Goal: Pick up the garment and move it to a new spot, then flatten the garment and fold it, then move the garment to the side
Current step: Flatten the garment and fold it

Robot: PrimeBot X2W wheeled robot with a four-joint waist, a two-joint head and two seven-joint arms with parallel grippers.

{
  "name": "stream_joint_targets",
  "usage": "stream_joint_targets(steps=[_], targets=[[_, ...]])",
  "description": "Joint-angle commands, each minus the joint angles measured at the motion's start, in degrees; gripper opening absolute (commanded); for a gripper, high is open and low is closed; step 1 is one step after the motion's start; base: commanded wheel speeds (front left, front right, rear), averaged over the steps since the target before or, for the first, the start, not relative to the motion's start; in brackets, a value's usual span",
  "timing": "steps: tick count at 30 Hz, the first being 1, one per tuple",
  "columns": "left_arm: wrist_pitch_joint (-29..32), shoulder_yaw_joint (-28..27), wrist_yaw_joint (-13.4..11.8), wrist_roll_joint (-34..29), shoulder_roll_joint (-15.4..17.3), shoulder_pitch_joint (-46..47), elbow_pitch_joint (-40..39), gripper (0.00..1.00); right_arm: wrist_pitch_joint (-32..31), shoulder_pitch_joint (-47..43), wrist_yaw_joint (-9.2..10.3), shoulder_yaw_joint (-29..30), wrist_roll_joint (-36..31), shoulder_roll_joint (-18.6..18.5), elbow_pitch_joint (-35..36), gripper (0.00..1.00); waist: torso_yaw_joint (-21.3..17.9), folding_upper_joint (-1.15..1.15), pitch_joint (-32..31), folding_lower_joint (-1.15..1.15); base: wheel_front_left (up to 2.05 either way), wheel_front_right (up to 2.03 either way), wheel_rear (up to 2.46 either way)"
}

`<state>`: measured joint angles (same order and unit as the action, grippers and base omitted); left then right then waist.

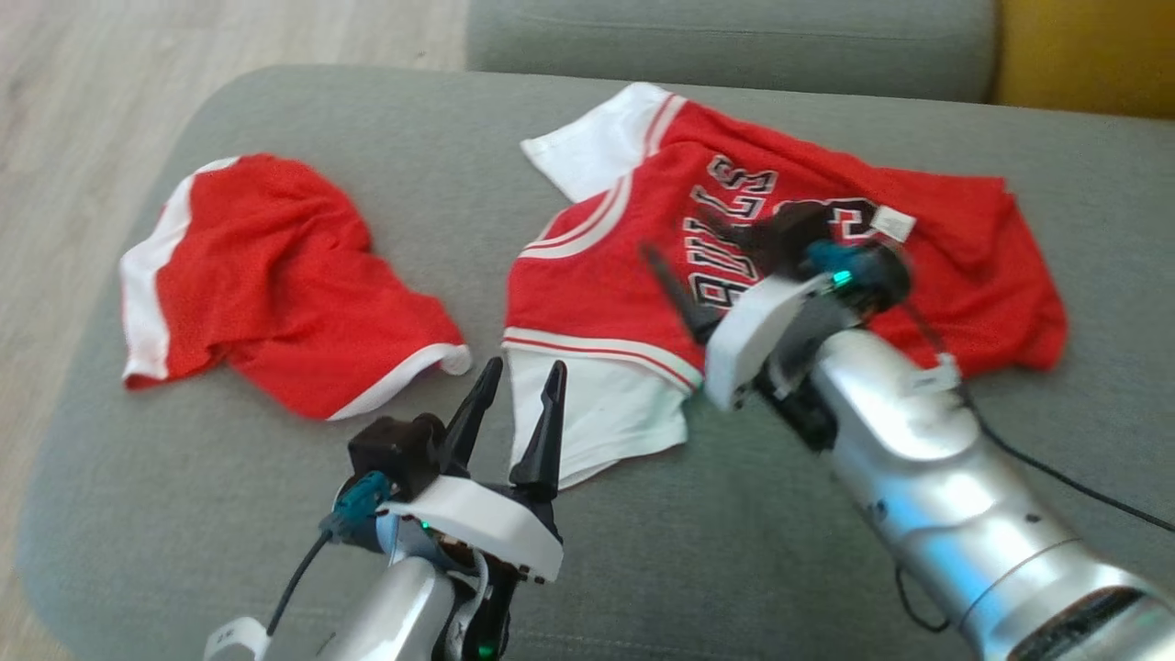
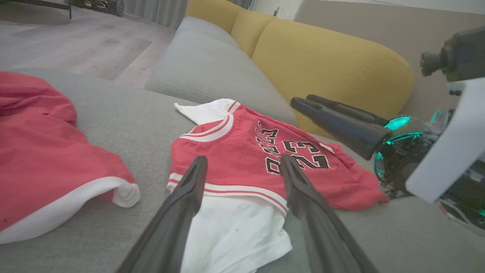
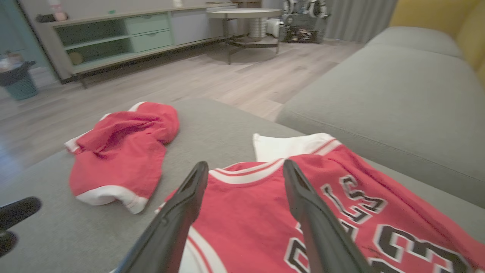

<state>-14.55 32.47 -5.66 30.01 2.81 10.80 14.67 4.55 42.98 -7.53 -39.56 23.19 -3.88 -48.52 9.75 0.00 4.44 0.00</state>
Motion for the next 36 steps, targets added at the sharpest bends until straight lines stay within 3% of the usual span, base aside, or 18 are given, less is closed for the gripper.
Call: stream_joint_targets(steps=[1, 6, 11, 19, 27, 36], targets=[[-0.45, -2.27, -0.52, 0.49, 0.07, 1.29, -2.39, 1.0, 1.57, 1.92, 0.04, 1.54, -0.83, 0.92, 0.86, 1.0, -2.11, 0.0, -0.35, 0.0, 0.0, 0.0, 0.0], [-0.45, -3.03, -0.58, 0.17, 0.07, 0.94, -3.33, 1.0, 6.64, -0.91, 0.04, 10.97, -3.4, -2.1, 0.57, 1.0, -6.58, 0.0, -0.64, 0.0, 0.0, 0.0, 0.0], [-0.45, -3.93, -0.72, -0.19, 0.07, 0.94, -4.44, 1.0, 9.17, -9.4, 0.04, 22.95, -6.12, -5.01, 5.78, 1.0, -10.26, 0.0, -0.24, 0.0, 0.0, 0.0, 0.0], [-0.45, -5.44, -0.01, -1.67, 0.07, 0.64, -4.51, 1.0, 8.97, -26.9, 0.04, 40.09, -9.16, -1.95, 22.47, 1.0, -14.29, 0.0, 1.17, 0.0, 0.0, 0.0, 0.0], [-0.45, -5.55, 1.12, -2.86, 0.07, 1.45, -3.58, 1.0, 3.37, -32.94, 0.04, 43.6, -12.19, 0.52, 31.72, 1.0, -14.79, 0.0, 3.05, 0.0, 0.0, 0.0, 0.0], [-0.45, -5.02, 1.83, -3.73, 0.07, 2.93, -2.5, 1.0, -2.69, -28.08, 0.04, 44.24, -14.07, 0.91, 29.37, 1.0, -11.95, 0.0, 5.54, 0.0, 0.0, 0.0, 0.0]])
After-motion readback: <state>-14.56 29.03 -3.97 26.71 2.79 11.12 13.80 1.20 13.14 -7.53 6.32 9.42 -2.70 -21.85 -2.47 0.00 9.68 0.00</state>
